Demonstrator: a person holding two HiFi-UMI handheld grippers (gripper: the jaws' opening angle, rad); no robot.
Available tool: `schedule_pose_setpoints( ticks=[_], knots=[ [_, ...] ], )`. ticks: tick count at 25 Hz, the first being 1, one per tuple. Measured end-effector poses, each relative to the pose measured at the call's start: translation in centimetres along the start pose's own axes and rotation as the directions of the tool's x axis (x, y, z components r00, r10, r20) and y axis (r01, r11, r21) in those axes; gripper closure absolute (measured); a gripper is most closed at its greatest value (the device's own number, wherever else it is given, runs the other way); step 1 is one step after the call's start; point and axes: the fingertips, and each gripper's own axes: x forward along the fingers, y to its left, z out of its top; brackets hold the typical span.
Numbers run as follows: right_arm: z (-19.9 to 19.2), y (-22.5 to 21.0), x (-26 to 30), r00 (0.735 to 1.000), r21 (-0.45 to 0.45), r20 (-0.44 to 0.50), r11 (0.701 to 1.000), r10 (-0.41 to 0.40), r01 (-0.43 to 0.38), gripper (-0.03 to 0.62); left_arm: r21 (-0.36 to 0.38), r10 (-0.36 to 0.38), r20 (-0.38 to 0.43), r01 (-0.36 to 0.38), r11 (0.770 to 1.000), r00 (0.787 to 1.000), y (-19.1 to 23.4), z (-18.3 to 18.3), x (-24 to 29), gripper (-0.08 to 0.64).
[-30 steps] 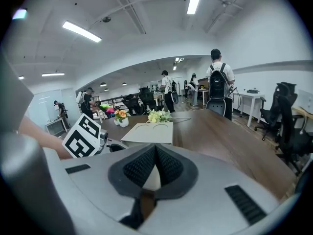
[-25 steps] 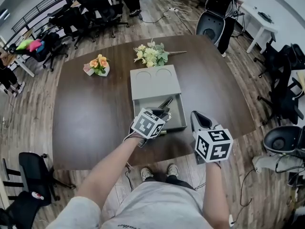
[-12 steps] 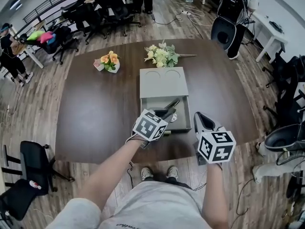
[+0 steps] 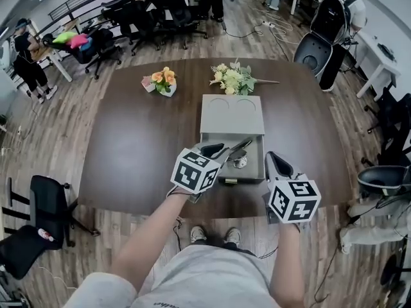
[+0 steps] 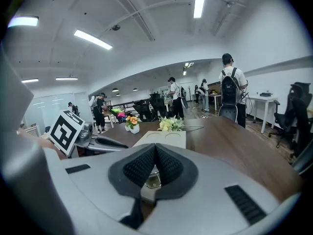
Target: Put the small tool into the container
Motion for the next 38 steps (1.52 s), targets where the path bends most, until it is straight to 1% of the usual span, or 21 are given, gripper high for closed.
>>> schedule_pose_setpoints(
  ticks=[2, 7, 12, 17, 25, 29, 34, 38],
  knots=[
    [0.2, 0.3, 0.1, 1.000, -0.007, 0.005, 1.000, 0.008, -0.008, 0.589, 0.001, 0.027, 0.017, -0.027, 1.000, 0.999, 0.4, 0.4, -0.9, 0.491],
    [0.4, 1.0, 0.5, 1.000, -0.021, 0.010, 0.999, 0.030, -0.030, 0.588, -0.030, 0.096, 0.072, -0.094, 0.995, 0.993, 1.6, 1.3, -3.3, 0.492],
    [0.9, 1.4, 0.6, 0.999, -0.037, 0.016, 0.999, 0.041, -0.040, 0.589, -0.072, 0.165, 0.132, -0.157, 0.985, 0.977, 2.7, 2.5, -6.3, 0.492],
    [1.5, 1.6, 0.6, 0.999, -0.049, 0.029, 0.998, 0.044, -0.043, 0.589, -0.096, 0.220, 0.175, -0.205, 0.974, 0.960, 3.7, 3.7, -8.5, 0.494],
    [2.4, 1.4, 0.8, 0.998, -0.059, 0.053, 0.998, 0.040, -0.037, 0.589, -0.114, 0.294, 0.187, -0.276, 0.954, 0.938, 5.0, 4.0, -9.8, 0.511],
    [3.3, 1.4, 0.5, 0.997, -0.062, 0.069, 0.997, 0.041, -0.037, 0.589, -0.117, 0.327, 0.198, -0.309, 0.944, 0.924, 5.5, 4.6, -10.6, 0.537],
    [3.8, 1.6, 0.5, 0.996, -0.077, 0.078, 0.996, 0.044, -0.038, 0.589, -0.100, 0.335, 0.195, -0.321, 0.942, 0.922, 5.4, 4.5, -10.5, 0.552],
    [3.9, 1.8, 0.4, 0.995, -0.097, 0.089, 0.995, 0.043, -0.034, 0.589, -0.099, 0.332, 0.186, -0.319, 0.943, 0.925, 5.4, 4.1, -10.5, 0.566]
  ],
)
